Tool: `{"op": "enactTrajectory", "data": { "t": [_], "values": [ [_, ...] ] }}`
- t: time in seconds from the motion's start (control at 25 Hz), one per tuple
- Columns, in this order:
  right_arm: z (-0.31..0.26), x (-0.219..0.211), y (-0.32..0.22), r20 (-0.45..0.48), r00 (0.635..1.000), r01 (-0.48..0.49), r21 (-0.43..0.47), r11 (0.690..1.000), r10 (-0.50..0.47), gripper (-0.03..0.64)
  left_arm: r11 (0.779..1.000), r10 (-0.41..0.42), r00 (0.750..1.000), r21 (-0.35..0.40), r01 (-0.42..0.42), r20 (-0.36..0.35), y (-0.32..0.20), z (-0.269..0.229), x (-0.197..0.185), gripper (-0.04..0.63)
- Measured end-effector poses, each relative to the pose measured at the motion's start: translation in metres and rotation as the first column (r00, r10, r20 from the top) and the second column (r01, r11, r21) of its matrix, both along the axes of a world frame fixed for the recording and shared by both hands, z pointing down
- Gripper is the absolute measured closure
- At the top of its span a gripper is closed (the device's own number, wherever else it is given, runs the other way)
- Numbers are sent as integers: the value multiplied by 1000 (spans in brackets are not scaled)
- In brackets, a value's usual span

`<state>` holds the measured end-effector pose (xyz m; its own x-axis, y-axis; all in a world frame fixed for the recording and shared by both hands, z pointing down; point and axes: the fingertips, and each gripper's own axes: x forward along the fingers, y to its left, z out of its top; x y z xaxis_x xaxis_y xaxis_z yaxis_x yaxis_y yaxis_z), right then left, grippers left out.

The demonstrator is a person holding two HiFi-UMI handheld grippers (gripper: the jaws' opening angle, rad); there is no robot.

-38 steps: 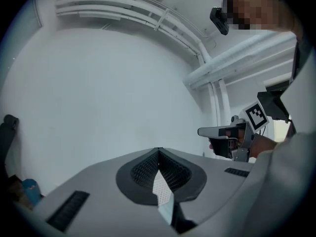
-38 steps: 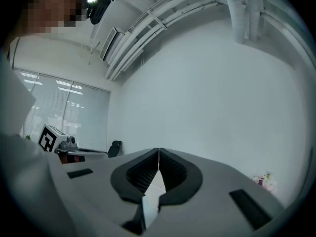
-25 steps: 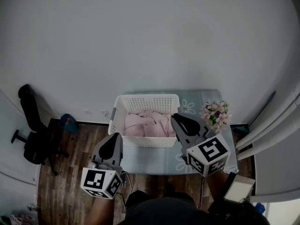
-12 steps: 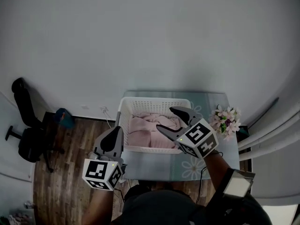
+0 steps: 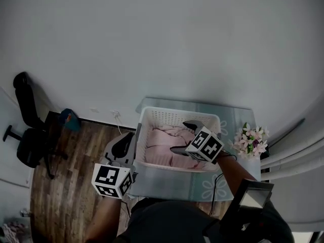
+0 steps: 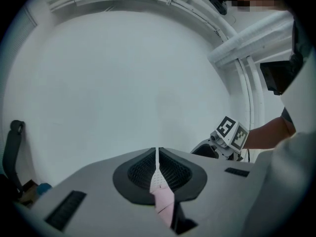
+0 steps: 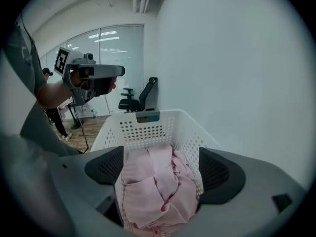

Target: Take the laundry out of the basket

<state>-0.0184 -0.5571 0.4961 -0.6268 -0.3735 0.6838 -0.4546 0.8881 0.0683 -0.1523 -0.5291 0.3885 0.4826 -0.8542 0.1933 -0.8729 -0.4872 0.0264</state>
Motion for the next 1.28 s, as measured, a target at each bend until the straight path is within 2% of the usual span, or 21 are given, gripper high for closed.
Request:
{"op": "enactTrajectory", "data": {
  "t": [0.24,0.32,0.44,0.64,0.96,1.28],
  "values": [
    [69,-14,-2,-115,989,83,-126,989,-97,140,999,-22,1000,-42,23,18,-8,25,-18,581],
    [94,-15,-4,-159,979,101,-163,982,-127,126,997,-27,999,-69,28,20,-12,37,-23,552],
    [129,-16,-2,-220,958,134,-219,967,-183,100,994,-39,999,-102,41,20,-16,51,-30,506],
    [168,-19,-3,-305,918,172,-271,947,-254,69,990,-43,999,-133,46,21,-19,64,-39,495],
    [204,-25,-3,-322,899,172,-360,917,-296,64,986,-50,999,-160,52,16,-21,79,-51,495],
    [217,-27,8,-377,865,176,-390,904,-331,77,985,-43,999,-168,43,3,-19,82,-54,495]
  ]
}}
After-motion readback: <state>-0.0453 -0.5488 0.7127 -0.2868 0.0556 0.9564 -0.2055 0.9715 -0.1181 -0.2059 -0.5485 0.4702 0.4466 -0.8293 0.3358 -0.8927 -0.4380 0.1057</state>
